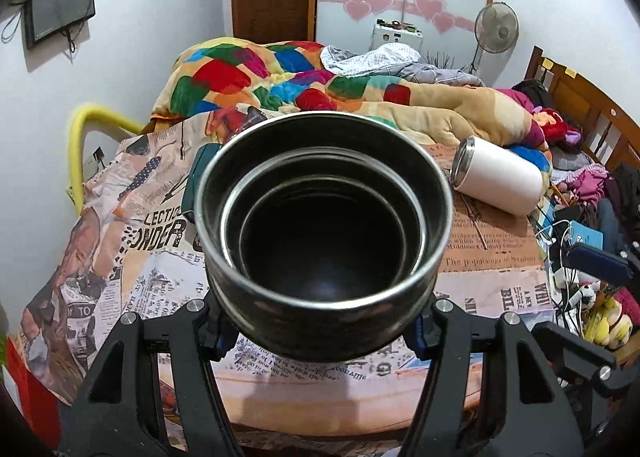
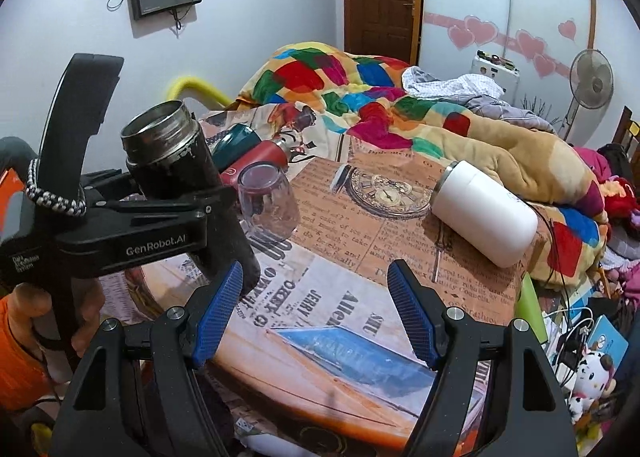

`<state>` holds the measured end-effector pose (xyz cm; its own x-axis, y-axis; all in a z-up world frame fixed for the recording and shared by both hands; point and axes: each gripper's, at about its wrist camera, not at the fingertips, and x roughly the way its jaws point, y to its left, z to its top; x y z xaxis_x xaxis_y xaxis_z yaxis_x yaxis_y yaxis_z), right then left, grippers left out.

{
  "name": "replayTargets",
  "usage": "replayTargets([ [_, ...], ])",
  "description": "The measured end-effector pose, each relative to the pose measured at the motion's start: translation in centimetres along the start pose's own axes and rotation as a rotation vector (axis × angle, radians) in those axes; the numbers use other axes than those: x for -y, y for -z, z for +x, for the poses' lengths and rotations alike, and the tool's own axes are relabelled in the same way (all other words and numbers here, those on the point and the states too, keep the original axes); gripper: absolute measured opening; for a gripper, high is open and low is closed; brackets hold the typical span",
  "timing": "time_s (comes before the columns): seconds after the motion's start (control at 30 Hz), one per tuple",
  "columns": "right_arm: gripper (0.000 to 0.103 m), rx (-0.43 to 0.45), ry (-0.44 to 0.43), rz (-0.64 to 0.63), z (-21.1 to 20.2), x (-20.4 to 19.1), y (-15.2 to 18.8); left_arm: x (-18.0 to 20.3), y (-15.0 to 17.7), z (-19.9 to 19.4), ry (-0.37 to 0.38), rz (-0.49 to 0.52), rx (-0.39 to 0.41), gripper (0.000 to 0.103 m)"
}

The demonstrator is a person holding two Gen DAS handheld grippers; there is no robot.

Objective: Flip cup upright
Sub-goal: 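Rotate the black bottle upright with the left gripper, opening end up, then set the upright black bottle on the newspaper and open the left gripper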

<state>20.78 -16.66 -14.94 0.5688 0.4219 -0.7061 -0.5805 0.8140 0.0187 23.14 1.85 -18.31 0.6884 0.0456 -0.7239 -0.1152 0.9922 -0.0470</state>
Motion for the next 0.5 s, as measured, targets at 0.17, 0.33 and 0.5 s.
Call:
replayTargets([
  [0.17, 0.072, 0.014, 0.011, 0.004, -0.8, -0.1, 0.0, 0.0, 0.3, -1.0, 0.015, 0.008, -0.009, 0.064],
  [0.33, 0.072, 0.047, 0.01, 0.019, -2.5, -0.5, -0.2, -0.4, 0.4, -4.6, 0.052, 0.017, 0.025, 0.064],
  [0.5, 0.072, 0.121, 0.017, 0.029, -5.6, -1.5, -0.9, -0.9, 0.5, -11.4, 0.07, 0.039, 0.153, 0.065],
])
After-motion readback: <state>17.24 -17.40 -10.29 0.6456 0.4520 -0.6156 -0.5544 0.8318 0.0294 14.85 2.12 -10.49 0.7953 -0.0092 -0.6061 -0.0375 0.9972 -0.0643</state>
